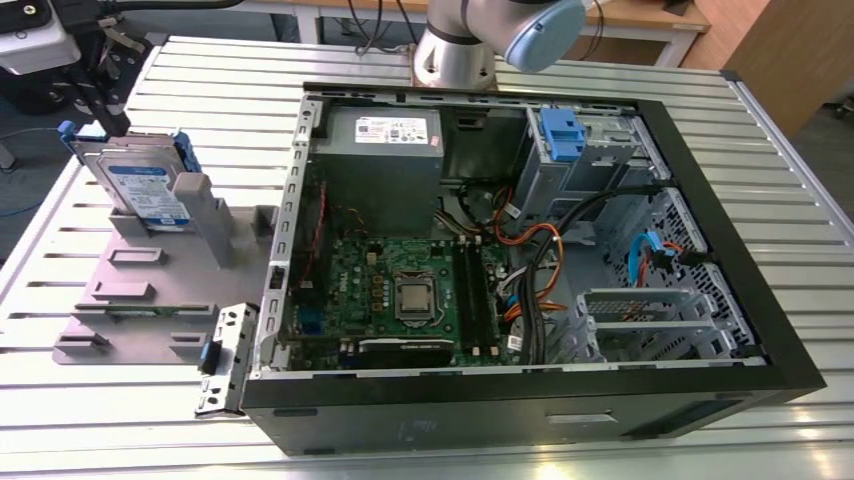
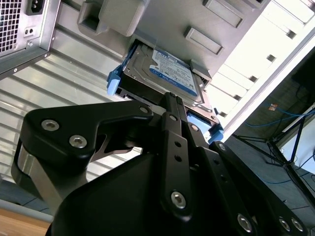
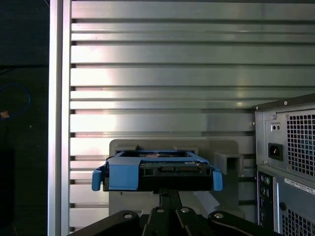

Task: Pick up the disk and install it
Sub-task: 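Pick up the disk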

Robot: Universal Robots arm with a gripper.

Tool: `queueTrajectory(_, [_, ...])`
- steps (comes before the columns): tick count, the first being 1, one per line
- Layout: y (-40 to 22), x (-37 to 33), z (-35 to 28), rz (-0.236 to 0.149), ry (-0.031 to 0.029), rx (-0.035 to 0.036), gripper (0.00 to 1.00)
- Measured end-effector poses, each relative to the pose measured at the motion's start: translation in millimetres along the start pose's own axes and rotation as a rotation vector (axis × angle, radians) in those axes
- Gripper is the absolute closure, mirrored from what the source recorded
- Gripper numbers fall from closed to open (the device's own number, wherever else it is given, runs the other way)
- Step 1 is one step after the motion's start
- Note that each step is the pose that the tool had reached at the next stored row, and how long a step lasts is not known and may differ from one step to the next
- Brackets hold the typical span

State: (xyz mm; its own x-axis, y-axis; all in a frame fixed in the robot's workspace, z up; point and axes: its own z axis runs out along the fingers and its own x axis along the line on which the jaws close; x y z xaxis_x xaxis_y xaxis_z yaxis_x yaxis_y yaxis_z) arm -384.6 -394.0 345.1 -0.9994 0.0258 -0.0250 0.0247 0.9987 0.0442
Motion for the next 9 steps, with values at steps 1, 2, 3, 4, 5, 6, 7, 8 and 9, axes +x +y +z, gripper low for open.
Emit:
queueTrajectory(1, [0.0, 0.0, 0.0, 0.0, 0.0, 0.0, 0.89])
queueTrajectory(2, [0.0, 0.0, 0.0, -0.001, 0.0001, 0.0, 0.89])
queueTrajectory(3, [0.0, 0.0, 0.0, -0.003, 0.0002, 0.0, 0.89])
queueTrajectory(4, [0.0, 0.0, 0.0, -0.006, 0.0003, -0.0001, 0.89])
queueTrajectory(5, [0.0, 0.0, 0.0, -0.009, 0.0004, -0.0002, 0.89])
queueTrajectory(6, [0.0, 0.0, 0.0, -0.013, 0.0006, -0.0003, 0.89])
queueTrajectory(7, [0.0, 0.0, 0.0, -0.018, 0.0008, -0.0004, 0.89])
queueTrajectory(8, [0.0, 0.0, 0.0, -0.023, 0.001, -0.0006, 0.89])
queueTrajectory(9, [0.0, 0.0, 0.0, -0.031, 0.0013, -0.0008, 0.89])
